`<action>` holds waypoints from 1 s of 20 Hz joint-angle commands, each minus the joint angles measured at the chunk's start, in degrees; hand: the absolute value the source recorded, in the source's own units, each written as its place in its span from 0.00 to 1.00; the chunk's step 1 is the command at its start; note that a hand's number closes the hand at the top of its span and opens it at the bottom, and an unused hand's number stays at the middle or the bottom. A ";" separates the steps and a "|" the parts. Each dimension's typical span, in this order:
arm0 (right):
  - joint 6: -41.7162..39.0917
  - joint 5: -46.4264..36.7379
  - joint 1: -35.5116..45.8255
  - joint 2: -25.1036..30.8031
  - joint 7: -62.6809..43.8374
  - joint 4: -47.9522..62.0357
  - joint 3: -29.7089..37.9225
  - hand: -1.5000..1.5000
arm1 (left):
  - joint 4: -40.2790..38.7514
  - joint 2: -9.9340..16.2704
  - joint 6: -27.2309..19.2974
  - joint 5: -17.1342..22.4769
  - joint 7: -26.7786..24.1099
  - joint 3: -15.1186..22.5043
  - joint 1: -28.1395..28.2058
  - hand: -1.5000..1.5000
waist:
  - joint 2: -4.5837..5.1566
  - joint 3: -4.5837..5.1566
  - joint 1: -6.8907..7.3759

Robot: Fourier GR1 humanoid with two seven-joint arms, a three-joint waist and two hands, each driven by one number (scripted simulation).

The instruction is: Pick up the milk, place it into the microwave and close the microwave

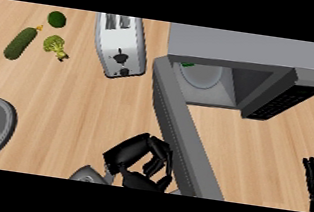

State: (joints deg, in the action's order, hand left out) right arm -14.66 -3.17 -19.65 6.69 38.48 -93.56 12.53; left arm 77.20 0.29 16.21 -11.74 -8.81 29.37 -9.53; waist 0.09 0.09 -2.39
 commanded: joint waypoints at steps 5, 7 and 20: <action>-7.02 7.26 -1.71 3.75 -1.17 -5.52 2.80 0.00 | -18.29 -0.27 -16.57 12.20 -4.45 18.66 -13.14 1.00 | 0.50 0.05 -1.73; -8.79 8.85 -4.33 4.08 -1.40 -9.51 2.75 0.00 | -17.99 -0.27 -23.04 14.72 -5.12 22.28 -13.35 1.00 | 0.43 0.09 -2.46; -11.58 12.74 0.75 7.39 -6.19 -16.22 1.60 0.00 | -15.92 -0.27 -42.25 28.86 -4.99 25.21 -22.01 1.00 | 1.70 0.47 -7.91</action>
State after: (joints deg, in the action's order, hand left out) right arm -25.34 8.70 -19.46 13.59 34.04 -107.89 15.16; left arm 60.09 0.43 -22.20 12.71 -12.53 54.87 -28.62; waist 1.45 0.43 -8.82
